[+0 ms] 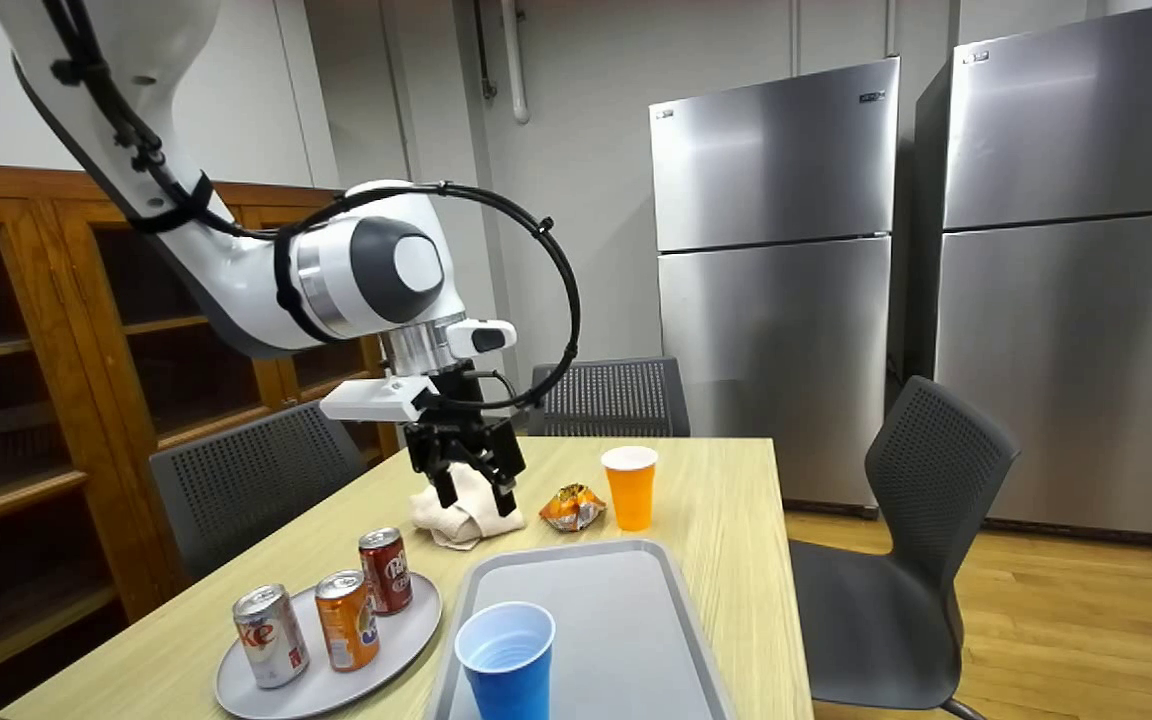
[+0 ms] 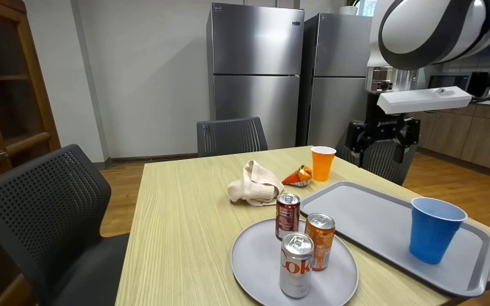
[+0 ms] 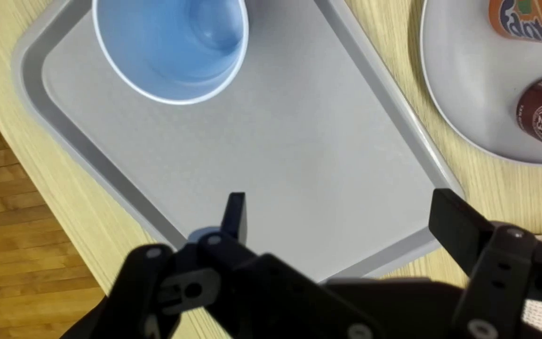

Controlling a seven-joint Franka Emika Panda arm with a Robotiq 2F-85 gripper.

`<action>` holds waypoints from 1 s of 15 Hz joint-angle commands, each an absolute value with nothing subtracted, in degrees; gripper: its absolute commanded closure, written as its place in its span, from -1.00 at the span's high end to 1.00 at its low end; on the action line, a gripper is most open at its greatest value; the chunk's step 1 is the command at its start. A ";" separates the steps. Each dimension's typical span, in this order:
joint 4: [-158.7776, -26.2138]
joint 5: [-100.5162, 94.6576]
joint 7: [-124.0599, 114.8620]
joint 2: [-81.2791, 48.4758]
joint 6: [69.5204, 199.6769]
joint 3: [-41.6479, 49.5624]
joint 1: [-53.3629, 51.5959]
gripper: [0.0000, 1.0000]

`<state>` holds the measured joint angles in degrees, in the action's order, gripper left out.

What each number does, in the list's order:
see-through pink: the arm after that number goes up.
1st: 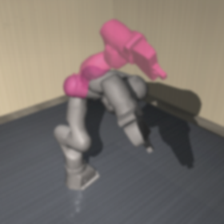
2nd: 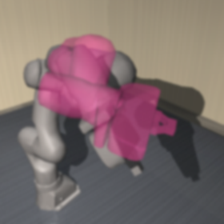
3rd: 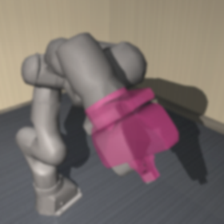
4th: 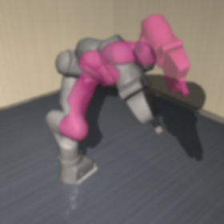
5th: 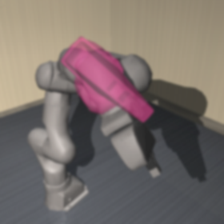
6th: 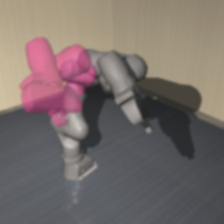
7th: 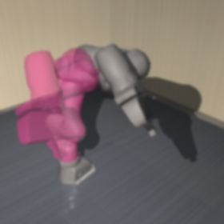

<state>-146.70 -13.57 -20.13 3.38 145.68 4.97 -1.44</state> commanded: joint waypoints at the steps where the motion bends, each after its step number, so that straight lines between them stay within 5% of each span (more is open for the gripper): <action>1: -149.40 -15.90 -23.41 6.57 144.19 2.93 0.45 1.00; 15: -155.02 -21.42 -29.40 5.97 144.65 2.67 2.62 1.00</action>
<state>-153.33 -19.88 -27.04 4.53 145.65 4.27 0.90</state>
